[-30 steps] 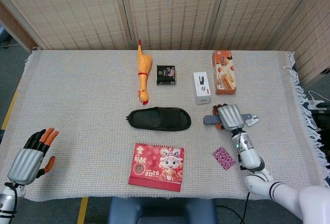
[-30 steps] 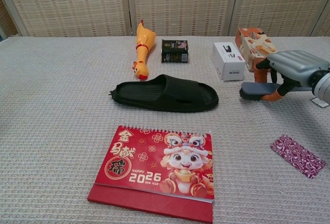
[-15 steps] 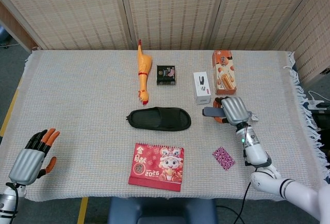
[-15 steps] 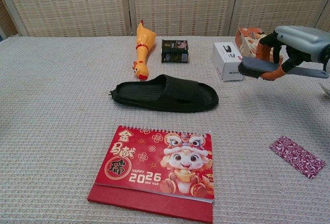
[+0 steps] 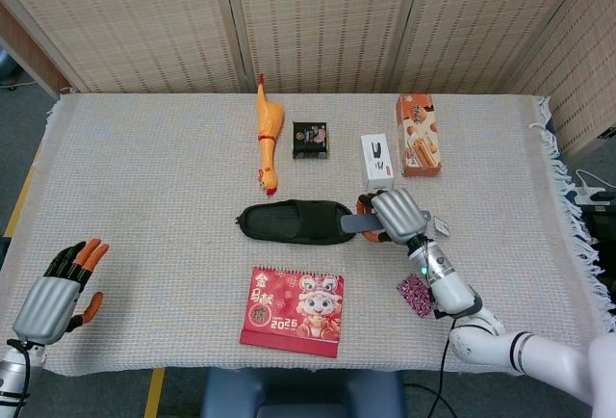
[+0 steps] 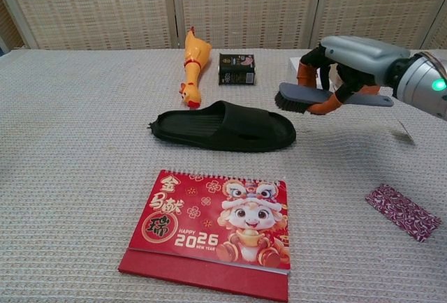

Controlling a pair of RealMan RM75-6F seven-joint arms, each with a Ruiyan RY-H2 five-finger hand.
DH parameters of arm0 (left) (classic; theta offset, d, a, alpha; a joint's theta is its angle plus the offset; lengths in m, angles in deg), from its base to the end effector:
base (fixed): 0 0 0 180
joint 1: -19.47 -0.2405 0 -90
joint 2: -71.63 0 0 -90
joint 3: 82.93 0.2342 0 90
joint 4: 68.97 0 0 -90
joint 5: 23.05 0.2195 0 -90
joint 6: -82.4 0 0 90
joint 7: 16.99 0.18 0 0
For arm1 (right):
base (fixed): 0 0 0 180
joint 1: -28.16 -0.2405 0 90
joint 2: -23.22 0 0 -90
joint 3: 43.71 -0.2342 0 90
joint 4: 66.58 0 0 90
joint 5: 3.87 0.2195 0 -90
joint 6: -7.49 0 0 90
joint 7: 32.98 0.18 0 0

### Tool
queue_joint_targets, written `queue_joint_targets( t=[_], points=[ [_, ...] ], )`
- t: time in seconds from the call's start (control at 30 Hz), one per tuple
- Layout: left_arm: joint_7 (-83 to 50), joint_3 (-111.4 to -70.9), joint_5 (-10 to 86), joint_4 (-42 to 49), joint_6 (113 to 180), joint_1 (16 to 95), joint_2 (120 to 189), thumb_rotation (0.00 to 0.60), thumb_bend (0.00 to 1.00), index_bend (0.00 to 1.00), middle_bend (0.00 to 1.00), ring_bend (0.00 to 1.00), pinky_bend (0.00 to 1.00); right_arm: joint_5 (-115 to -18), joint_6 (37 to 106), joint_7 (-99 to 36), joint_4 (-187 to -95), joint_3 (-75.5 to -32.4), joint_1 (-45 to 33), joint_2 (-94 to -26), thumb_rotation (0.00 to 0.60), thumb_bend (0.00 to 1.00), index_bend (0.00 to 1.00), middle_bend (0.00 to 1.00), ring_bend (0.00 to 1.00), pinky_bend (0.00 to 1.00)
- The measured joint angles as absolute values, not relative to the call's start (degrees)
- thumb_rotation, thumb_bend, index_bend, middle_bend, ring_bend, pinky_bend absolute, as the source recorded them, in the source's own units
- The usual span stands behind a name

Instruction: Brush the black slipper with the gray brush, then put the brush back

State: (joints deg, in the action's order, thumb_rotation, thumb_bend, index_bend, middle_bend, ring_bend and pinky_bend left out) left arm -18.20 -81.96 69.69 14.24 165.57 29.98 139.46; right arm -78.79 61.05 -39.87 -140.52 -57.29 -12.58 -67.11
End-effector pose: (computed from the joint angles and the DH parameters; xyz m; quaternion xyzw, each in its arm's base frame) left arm -0.2899 0.2312 0.1112 -0.6770 -0.3360 -0.3813 0.5323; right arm -0.1370 -0.3913 -0.0235 0.7260 -0.3633 0.4112 0.4145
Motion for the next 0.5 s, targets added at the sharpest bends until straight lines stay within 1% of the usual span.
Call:
queue_joint_targets(
  t=[0.2, 0.5],
  points=[
    [-20.8, -82.0, 69.7, 14.2, 166.7, 29.5, 138.3, 0.600, 0.48, 0.00, 0.00, 0.00, 0.09, -77.1, 59.8, -42.6, -135.3, -58.4, -16.4, -73.3, 0.600, 0.38, 0.84, 0.53, 0.52, 0.78],
    [-22.3, -81.9, 69.6, 14.2, 166.5, 29.3, 137.6, 0.600, 0.48, 0.00, 0.00, 0.00, 0.09, -75.2, 59.0, -44.0, -130.3, -59.7, -19.9, -79.2, 0.600, 0.38, 0.84, 0.53, 0.52, 0.78]
  ],
)
